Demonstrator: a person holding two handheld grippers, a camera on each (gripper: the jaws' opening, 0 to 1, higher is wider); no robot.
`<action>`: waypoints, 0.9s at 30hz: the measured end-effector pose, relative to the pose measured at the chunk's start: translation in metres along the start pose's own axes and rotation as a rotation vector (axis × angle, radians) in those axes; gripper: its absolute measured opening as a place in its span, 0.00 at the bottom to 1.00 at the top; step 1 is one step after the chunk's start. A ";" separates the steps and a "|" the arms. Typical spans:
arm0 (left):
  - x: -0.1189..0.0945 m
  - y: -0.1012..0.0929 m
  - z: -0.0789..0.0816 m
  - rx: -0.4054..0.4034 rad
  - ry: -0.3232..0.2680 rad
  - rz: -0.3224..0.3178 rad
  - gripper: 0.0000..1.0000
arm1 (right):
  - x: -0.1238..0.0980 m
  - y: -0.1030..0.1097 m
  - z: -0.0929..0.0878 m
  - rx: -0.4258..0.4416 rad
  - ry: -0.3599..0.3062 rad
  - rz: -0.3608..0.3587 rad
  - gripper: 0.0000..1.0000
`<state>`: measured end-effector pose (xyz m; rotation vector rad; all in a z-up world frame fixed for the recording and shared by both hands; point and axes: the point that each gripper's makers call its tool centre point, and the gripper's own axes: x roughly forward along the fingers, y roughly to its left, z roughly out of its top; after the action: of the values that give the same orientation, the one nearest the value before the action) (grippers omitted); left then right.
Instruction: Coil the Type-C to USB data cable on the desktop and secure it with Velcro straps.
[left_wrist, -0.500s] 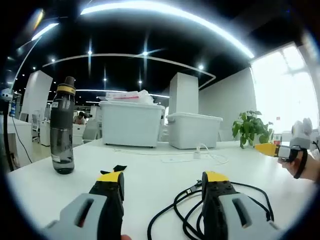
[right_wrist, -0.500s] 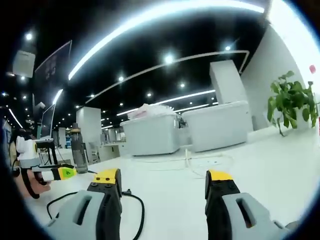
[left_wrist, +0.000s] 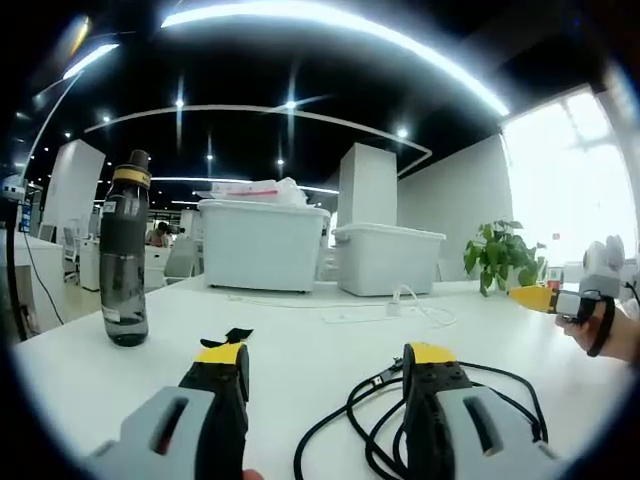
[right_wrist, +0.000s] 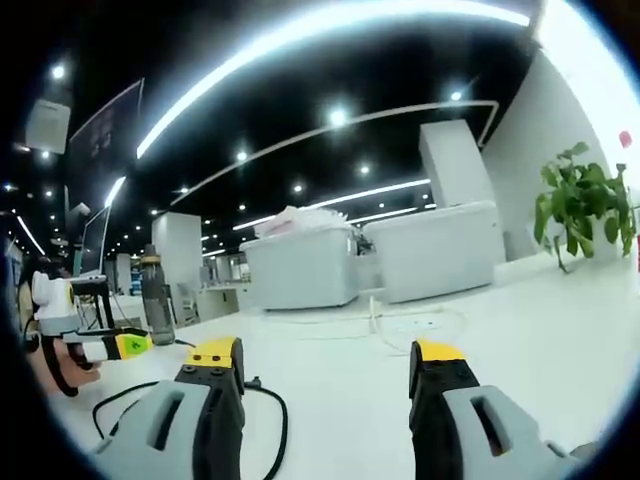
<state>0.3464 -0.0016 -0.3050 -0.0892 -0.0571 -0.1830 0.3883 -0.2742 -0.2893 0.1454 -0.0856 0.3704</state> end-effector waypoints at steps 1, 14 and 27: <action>0.000 0.000 0.000 0.001 0.001 -0.001 0.62 | 0.000 0.000 0.000 -0.002 0.001 0.000 0.66; 0.002 -0.003 -0.003 0.000 0.014 -0.013 0.61 | 0.002 -0.002 -0.004 0.011 0.016 -0.026 0.61; 0.002 -0.002 -0.004 -0.009 0.018 -0.010 0.61 | 0.010 0.008 -0.012 0.030 0.054 -0.021 0.56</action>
<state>0.3481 -0.0040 -0.3088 -0.0965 -0.0389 -0.1945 0.3949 -0.2618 -0.2988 0.1662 -0.0250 0.3544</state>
